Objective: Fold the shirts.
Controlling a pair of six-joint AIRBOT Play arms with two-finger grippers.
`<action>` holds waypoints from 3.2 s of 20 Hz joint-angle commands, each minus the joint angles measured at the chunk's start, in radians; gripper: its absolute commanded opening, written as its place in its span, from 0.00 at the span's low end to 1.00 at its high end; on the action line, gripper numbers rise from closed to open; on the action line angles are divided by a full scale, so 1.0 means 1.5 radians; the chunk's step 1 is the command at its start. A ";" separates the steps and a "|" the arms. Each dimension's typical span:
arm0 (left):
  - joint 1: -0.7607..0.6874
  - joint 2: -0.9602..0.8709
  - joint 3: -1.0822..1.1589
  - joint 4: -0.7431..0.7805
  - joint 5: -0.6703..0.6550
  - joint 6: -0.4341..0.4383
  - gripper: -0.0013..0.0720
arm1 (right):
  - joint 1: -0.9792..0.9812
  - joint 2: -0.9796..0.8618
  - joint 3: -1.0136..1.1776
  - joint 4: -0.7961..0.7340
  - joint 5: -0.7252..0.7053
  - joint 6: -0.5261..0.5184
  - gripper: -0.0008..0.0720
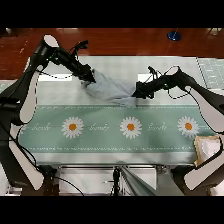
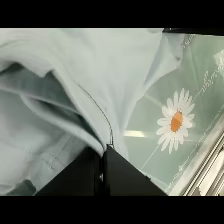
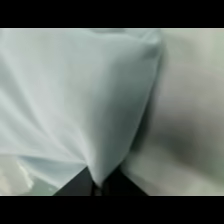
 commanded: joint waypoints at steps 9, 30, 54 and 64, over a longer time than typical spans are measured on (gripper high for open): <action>0.159 0.001 0.001 0.020 -0.038 -0.053 0.40 | -0.135 0.363 0.001 0.030 0.155 0.089 0.04; 0.167 0.001 0.001 0.023 -0.102 -0.101 0.26 | -0.761 0.683 0.000 -0.358 0.484 0.205 0.04; 0.329 -0.020 0.000 0.149 0.035 -0.084 0.26 | -1.049 0.643 -0.165 -0.677 0.491 0.098 0.04; 0.345 -0.084 0.001 0.151 0.150 -0.051 0.18 | -1.054 0.651 -0.198 -0.923 0.490 0.100 0.04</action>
